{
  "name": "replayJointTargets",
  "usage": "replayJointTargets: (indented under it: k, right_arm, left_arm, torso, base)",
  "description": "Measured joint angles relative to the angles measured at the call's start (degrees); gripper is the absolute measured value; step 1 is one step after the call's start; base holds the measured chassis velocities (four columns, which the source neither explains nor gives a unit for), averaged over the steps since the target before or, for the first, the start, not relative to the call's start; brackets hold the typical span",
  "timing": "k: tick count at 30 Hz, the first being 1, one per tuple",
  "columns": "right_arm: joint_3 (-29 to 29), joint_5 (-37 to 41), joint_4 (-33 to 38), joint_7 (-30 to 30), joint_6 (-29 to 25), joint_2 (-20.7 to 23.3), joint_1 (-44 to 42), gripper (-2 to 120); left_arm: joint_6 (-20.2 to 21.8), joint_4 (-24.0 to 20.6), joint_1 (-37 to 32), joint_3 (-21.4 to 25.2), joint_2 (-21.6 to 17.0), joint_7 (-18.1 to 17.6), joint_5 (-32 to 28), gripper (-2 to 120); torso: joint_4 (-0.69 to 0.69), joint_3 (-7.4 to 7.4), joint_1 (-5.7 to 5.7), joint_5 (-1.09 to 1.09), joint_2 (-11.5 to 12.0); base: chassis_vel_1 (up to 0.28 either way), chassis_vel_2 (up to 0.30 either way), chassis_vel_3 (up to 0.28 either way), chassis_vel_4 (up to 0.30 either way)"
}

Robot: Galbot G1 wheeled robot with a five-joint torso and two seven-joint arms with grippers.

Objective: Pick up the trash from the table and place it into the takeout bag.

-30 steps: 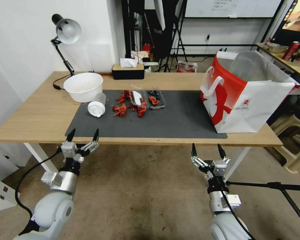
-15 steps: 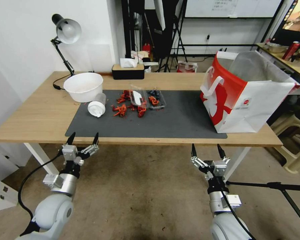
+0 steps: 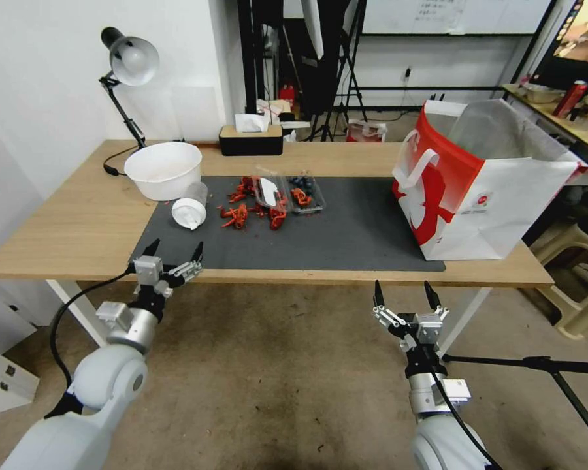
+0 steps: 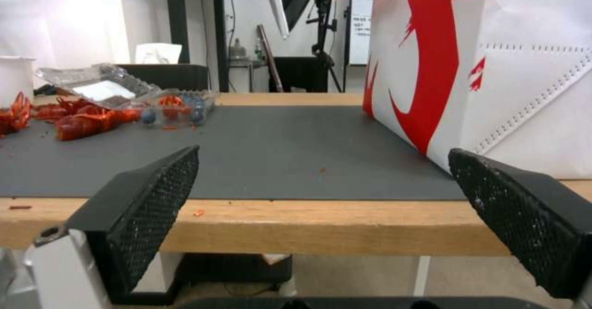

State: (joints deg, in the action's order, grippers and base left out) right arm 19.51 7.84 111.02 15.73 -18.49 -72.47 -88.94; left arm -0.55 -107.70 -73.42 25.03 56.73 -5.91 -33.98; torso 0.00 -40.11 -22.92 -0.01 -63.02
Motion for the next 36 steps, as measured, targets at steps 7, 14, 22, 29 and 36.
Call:
replayJointTargets:
  k: [7,14,22,29,36]
  right_arm:
    - [0.4,-0.1,-0.1,0.0,0.0,-0.2,-0.1,100]
    - [0.7,-0.2,-0.2,0.1,0.0,-0.6,-0.2,100]
    - [0.5,-0.6,-0.7,0.1,0.1,-1.2,0.1,100]
    - [0.3,-0.9,-0.9,0.1,0.1,-1.5,0.3,100]
    - [0.3,-1.0,-0.9,0.1,0.2,-1.4,0.3,100]
  left_arm:
    - [5.5,3.3,7.0,-3.5,-2.4,-3.2,-3.6,100]
    - [9.6,6.1,13.7,-5.8,-3.7,-6.3,-7.7,100]
    - [12.7,8.4,18.9,-7.9,-4.9,-8.3,-13.5,100]
    - [14.3,9.9,21.8,-9.4,-4.8,-9.2,-16.2,100]
    - [15.1,12.8,24.6,-11.2,-4.3,-9.5,-17.4,100]
  torso:
    - [0.01,0.0,0.0,0.0,0.0]
    - [0.0,0.0,-0.01,0.01,0.0]
    - [0.0,0.0,0.0,0.01,0.0]
    - [0.0,0.0,0.0,0.0,0.0]
    - [0.0,0.01,0.0,0.0,0.0]
  base:
    - [0.0,0.0,0.0,0.0]
    - [0.0,0.0,0.0,0.0]
    - [0.0,0.0,0.0,0.0]
    - [0.0,0.0,0.0,0.0]
    - [0.0,0.0,0.0,0.0]
